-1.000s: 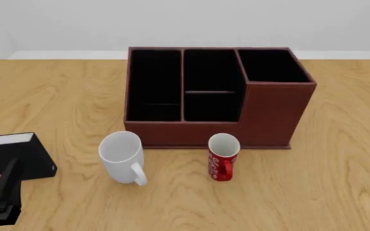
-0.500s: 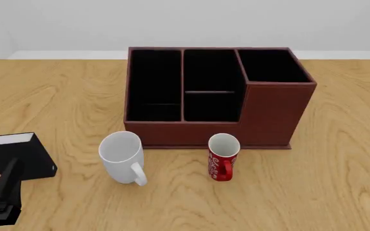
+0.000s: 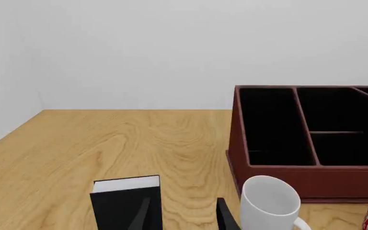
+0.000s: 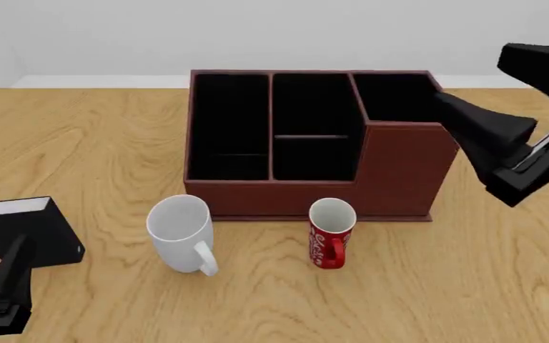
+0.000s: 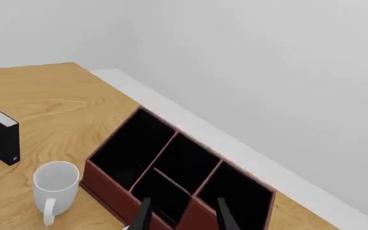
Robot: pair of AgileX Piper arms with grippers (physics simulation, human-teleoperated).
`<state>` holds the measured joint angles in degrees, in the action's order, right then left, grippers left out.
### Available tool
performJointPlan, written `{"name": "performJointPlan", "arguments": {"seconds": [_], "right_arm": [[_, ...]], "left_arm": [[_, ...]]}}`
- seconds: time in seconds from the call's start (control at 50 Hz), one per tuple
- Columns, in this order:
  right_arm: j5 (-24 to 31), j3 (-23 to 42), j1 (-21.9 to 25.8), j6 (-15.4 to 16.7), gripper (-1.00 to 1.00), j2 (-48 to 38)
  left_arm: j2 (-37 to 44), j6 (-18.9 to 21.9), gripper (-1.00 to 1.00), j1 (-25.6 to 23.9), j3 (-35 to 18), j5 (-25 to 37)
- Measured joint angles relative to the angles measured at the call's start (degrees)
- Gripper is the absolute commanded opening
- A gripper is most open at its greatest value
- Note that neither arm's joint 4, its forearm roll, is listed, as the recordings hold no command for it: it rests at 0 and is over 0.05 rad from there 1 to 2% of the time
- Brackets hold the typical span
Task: Pick up the white mug and place it to the right of the caddy.
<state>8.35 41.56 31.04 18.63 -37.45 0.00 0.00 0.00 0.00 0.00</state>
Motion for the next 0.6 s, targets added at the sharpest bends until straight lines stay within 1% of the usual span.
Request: {"name": "performJointPlan", "arguments": {"seconds": [0.24,0.6], "right_arm": [[-1.5,3.8,4.8,1.4,1.00,-12.8],[-1.5,9.2,9.9,0.9,1.00,-27.0]], "left_arm": [[0.0,0.0,1.00,0.0,0.0,0.0],[0.0,0.0,1.00,0.0,0.0,0.0]]}}
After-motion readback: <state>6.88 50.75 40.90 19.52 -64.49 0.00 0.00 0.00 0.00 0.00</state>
